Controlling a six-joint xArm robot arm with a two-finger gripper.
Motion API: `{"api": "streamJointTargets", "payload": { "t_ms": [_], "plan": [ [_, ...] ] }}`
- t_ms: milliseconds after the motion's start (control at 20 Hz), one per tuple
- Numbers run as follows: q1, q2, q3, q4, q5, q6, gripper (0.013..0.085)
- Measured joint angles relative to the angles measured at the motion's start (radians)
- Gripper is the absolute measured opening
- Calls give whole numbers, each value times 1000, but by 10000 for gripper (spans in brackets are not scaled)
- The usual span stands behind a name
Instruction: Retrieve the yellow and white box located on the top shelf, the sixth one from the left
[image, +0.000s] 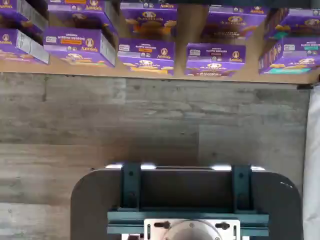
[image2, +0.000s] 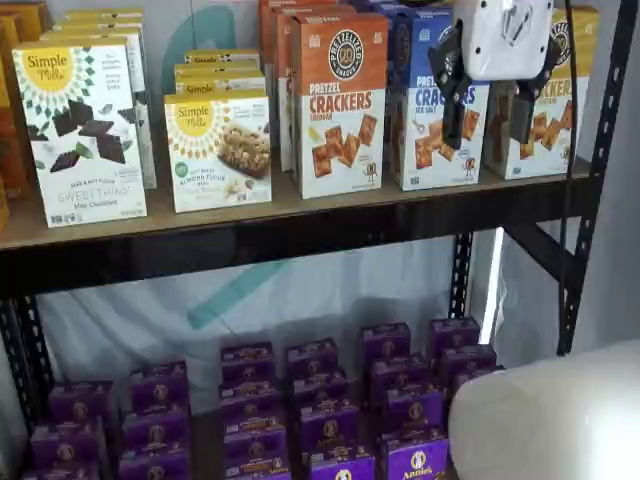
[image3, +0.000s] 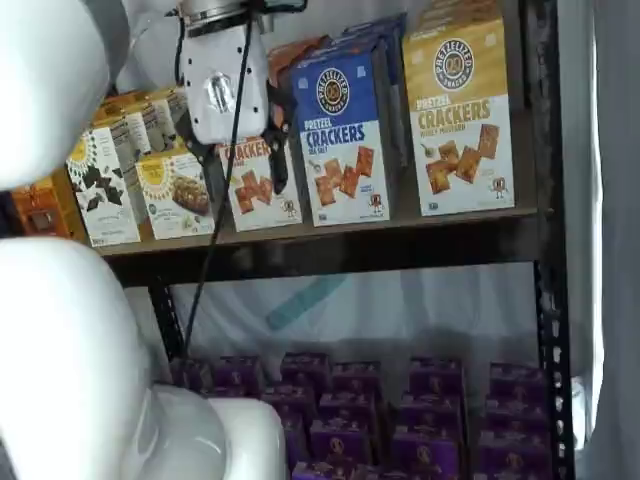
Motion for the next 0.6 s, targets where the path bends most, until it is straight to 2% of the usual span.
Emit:
{"api": "streamJointTargets", "payload": {
  "t_ms": [150,400,600],
  "plan": [
    [12,21,-18,-13,35,6,850],
    [21,20,-16,-22,35,11,850],
    [43,11,-3,-61,13,16,850]
  ]
}}
